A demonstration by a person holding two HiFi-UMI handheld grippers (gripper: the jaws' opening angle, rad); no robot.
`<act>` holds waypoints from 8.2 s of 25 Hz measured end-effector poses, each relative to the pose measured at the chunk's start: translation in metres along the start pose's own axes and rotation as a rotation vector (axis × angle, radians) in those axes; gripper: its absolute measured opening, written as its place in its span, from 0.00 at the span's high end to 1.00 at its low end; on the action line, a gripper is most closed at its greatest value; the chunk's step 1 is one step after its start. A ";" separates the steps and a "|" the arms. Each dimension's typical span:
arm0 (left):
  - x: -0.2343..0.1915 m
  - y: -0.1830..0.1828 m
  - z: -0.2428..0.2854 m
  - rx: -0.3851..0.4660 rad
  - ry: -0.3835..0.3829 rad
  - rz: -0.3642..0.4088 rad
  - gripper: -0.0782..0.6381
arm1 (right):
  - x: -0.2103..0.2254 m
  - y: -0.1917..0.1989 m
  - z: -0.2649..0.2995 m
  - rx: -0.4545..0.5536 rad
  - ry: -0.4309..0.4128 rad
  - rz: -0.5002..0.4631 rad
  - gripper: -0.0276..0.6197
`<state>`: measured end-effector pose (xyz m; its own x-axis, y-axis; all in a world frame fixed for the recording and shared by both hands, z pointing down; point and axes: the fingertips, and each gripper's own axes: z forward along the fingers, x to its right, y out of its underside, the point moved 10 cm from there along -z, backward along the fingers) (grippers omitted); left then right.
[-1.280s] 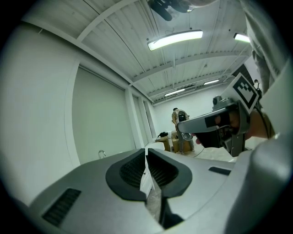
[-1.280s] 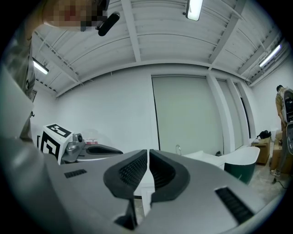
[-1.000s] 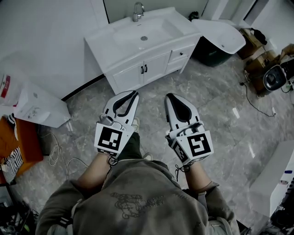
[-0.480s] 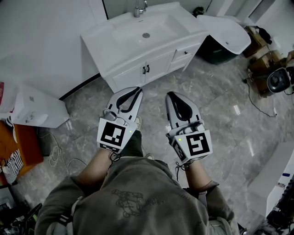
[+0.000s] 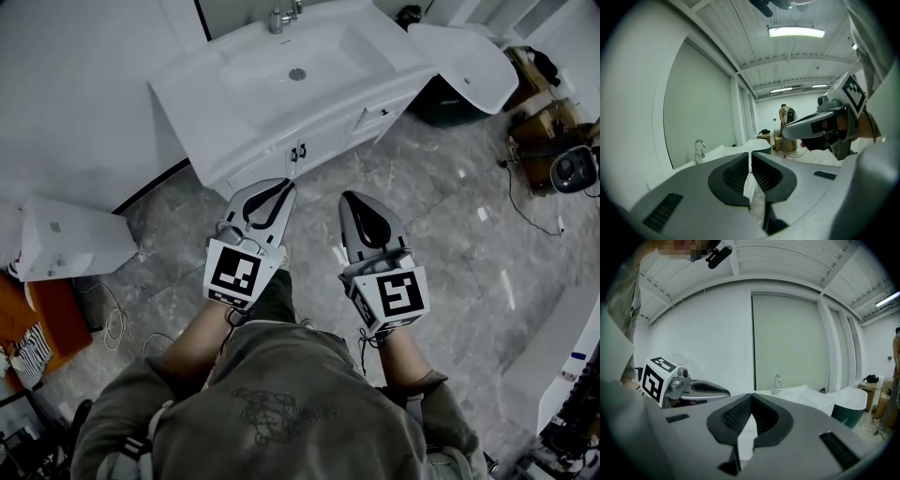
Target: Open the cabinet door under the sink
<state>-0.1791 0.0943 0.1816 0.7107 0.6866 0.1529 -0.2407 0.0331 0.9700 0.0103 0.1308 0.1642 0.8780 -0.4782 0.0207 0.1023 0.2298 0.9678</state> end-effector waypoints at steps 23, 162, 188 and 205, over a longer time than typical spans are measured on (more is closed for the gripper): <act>-0.093 0.091 0.120 -0.107 0.013 -0.100 0.85 | 0.067 0.078 0.183 -0.122 -0.003 0.104 0.91; 0.104 0.178 0.372 -0.279 0.401 -0.079 0.85 | 0.347 0.300 0.100 -0.098 0.333 0.047 0.91; -0.001 -0.017 0.288 -0.039 0.294 0.012 0.85 | 0.263 0.015 0.075 0.087 0.192 0.059 0.91; -0.034 -0.109 0.180 0.124 0.187 0.110 0.85 | 0.182 -0.099 0.031 0.274 0.089 -0.104 0.91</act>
<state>-0.0581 -0.0635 0.1043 0.5471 0.8041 0.2324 -0.2187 -0.1307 0.9670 0.1454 -0.0056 0.0804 0.9081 -0.4083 -0.0928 0.0750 -0.0594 0.9954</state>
